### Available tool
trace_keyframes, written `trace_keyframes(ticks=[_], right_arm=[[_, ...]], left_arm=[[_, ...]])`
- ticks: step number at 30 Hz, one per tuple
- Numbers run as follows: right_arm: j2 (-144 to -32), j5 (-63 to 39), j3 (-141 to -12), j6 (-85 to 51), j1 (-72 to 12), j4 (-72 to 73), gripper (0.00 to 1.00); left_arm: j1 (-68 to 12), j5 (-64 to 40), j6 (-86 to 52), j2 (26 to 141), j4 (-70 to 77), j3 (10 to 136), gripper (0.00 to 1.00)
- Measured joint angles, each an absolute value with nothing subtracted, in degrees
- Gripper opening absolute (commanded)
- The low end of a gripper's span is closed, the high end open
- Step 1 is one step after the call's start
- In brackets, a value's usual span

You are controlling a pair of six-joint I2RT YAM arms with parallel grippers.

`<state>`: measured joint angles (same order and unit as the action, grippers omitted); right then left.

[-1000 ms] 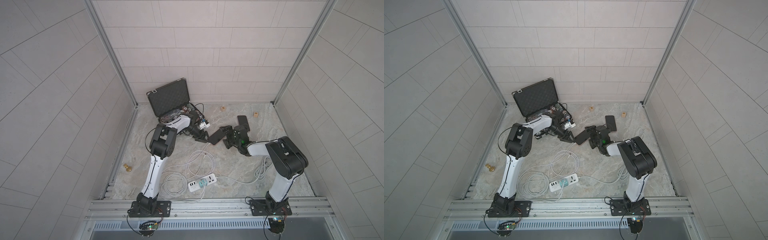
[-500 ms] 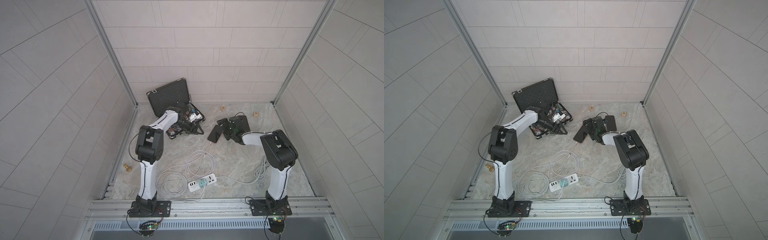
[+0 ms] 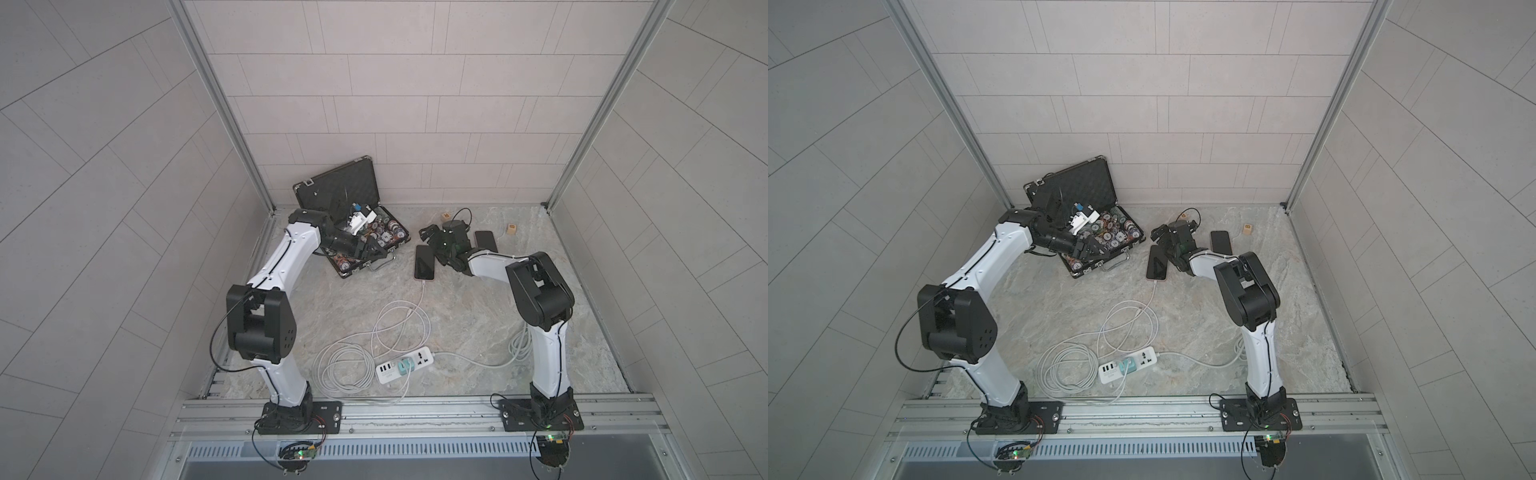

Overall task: Plug the charging cable into the phone
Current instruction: Place the phone at the center of the board.

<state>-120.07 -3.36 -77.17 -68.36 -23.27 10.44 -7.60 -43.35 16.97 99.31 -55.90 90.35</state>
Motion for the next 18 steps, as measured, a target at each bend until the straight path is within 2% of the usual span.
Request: trace_keyframes(ticks=[5,10,14,18], right_arm=[[-114.67,-1.96,-79.53,-58.61,-19.92,-1.32,1.0],[-101.84,5.39,-79.85,-44.42,-17.23,-13.96,1.0],[-91.29,11.64,-77.21,-35.03,-19.94,-21.37,1.0],[-84.25,12.99,-70.85,-28.47,-24.43,-27.9,0.98]], left_arm=[[-7.05,-42.28,17.87,94.56,-56.29,85.06,0.81],[-7.05,-41.69,19.53,91.48,-56.45,79.44,0.82],[-7.05,-39.92,22.87,90.41,-58.46,78.0,0.81],[-7.05,-36.18,28.67,88.84,-62.28,76.9,0.78]])
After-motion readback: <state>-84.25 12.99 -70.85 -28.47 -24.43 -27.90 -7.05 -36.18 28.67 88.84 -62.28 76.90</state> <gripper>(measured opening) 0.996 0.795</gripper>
